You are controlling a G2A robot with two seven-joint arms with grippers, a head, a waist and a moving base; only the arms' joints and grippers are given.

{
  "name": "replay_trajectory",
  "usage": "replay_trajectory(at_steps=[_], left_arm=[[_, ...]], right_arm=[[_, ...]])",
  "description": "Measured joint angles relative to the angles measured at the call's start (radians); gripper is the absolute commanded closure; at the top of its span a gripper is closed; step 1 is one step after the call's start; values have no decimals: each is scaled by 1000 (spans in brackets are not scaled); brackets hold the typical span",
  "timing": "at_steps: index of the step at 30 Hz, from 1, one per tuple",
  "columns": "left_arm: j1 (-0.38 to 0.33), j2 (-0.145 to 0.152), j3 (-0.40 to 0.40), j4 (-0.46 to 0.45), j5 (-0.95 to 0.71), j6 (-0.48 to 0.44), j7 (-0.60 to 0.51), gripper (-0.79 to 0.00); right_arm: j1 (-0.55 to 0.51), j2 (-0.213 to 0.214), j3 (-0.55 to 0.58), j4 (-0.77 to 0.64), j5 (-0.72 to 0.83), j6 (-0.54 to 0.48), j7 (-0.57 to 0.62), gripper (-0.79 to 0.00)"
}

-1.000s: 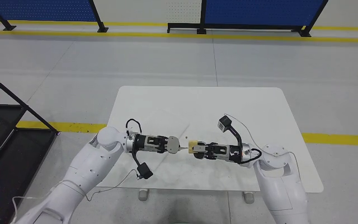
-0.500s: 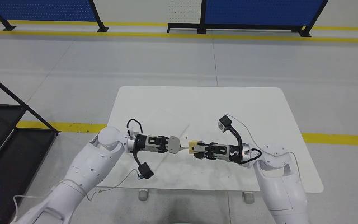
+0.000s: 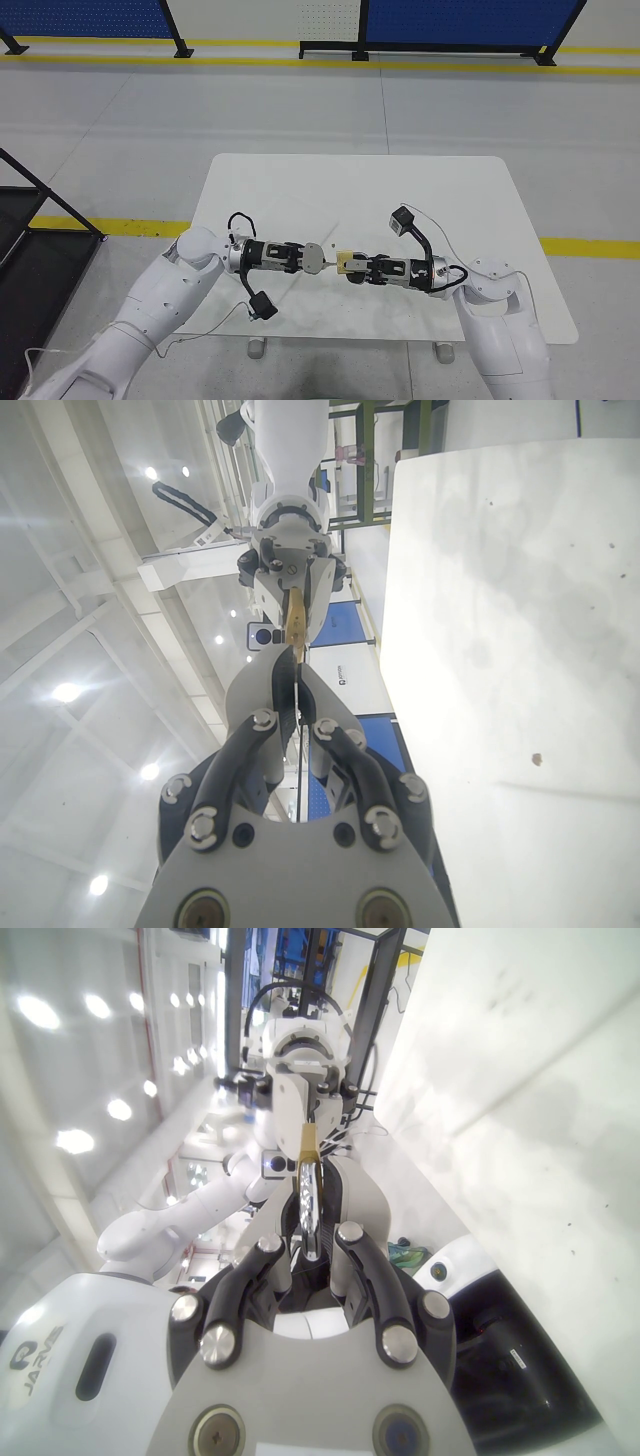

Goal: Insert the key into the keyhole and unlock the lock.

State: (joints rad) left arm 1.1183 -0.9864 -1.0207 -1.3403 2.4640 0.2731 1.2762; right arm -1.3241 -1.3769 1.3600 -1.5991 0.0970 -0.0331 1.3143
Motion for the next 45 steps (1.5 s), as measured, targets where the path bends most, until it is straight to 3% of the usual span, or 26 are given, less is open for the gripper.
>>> replay_trajectory(at_steps=[45], left_arm=[[-36, -17, 52, 20, -4, 16, -47, 0]], right_arm=[[0, 0, 0, 0, 0, 0, 0, 0]])
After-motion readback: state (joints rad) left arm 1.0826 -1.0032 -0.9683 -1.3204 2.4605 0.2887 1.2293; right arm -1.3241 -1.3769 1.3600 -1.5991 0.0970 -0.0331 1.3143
